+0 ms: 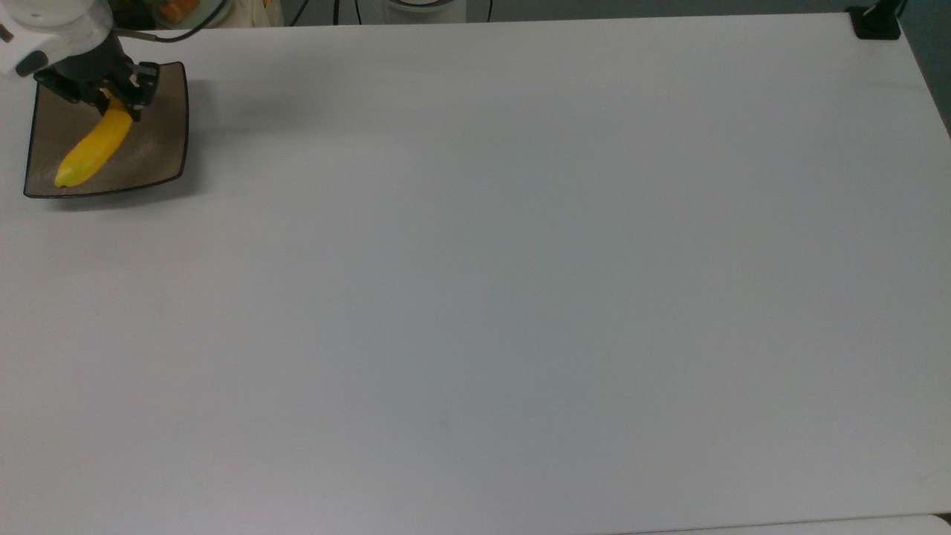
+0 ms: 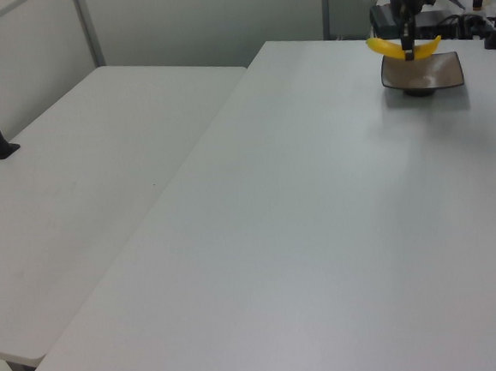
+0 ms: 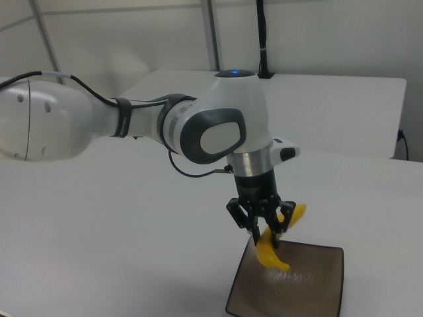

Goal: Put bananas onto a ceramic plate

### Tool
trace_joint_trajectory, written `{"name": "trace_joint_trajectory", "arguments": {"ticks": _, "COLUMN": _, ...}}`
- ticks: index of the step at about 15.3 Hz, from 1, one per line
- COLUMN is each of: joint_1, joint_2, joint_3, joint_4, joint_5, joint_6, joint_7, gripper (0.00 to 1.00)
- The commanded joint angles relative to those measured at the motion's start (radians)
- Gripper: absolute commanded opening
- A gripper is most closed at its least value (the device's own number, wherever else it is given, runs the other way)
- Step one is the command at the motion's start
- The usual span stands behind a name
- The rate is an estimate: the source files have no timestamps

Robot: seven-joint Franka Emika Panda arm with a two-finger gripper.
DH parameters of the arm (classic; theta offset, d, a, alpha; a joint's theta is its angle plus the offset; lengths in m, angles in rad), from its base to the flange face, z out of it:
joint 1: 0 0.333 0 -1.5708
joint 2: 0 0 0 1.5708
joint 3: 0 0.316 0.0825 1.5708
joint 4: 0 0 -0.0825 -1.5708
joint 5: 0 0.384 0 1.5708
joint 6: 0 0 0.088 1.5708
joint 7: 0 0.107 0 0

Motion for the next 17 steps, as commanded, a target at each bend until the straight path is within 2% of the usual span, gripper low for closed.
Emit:
{"name": "trace_joint_trajectory", "arguments": {"ticks": 1, "joint_1": 0.002, "joint_2": -0.002, "joint_3": -0.017, "joint_4": -0.021, "joint_5": 0.017, "joint_6": 0.029, "joint_7": -0.077, "gripper": 1.00}}
{"name": "trace_joint_trajectory", "arguments": {"ticks": 4, "joint_1": 0.011, "joint_2": 0.001, "joint_3": -0.017, "joint_4": -0.017, "joint_5": 0.019, "joint_6": 0.027, "joint_7": -0.045, "gripper": 1.00}}
{"name": "trace_joint_trajectory", "arguments": {"ticks": 11, "joint_1": 0.060, "joint_2": -0.026, "joint_3": 0.013, "joint_4": -0.009, "joint_5": 0.025, "joint_6": -0.012, "joint_7": 0.182, "gripper": 1.00}}
{"name": "trace_joint_trajectory", "arguments": {"ticks": 13, "joint_1": 0.057, "joint_2": -0.046, "joint_3": 0.059, "joint_4": 0.012, "joint_5": 0.051, "joint_6": -0.069, "joint_7": 0.286, "gripper": 1.00}}
{"name": "trace_joint_trajectory", "arguments": {"ticks": 15, "joint_1": 0.045, "joint_2": -0.066, "joint_3": 0.104, "joint_4": 0.025, "joint_5": 0.108, "joint_6": -0.106, "joint_7": 0.357, "gripper": 1.00}}
{"name": "trace_joint_trajectory", "arguments": {"ticks": 17, "joint_1": 0.004, "joint_2": -0.100, "joint_3": 0.183, "joint_4": 0.028, "joint_5": 0.145, "joint_6": -0.149, "joint_7": 0.377, "gripper": 1.00}}
